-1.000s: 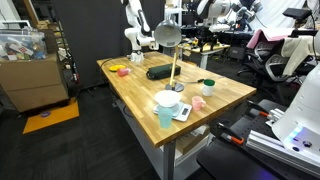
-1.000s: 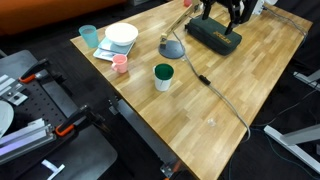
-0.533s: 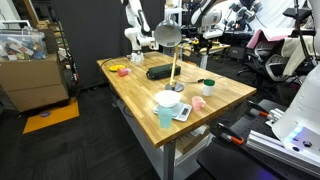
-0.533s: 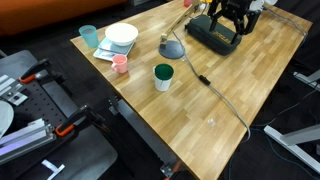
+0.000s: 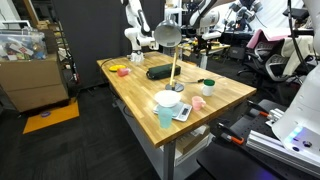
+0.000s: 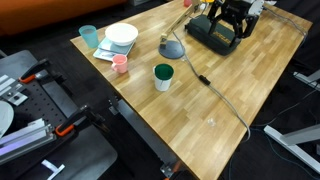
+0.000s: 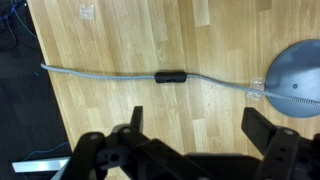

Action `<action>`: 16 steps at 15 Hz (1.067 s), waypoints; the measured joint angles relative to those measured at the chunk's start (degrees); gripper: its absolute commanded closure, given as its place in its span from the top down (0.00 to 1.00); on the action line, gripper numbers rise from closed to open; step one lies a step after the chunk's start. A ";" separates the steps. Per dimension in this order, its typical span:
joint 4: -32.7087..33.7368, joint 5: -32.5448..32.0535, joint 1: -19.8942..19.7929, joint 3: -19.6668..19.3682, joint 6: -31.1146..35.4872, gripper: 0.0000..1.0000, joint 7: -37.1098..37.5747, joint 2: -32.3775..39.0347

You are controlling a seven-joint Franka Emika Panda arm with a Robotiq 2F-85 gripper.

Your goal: Turn on the light

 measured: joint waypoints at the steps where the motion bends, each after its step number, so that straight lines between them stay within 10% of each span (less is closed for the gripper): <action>1: 0.00 0.00 0.00 0.01 -0.02 1.00 0.00 0.01; 16: 12.07 -0.54 -2.20 1.61 -4.26 1.00 -0.36 11.92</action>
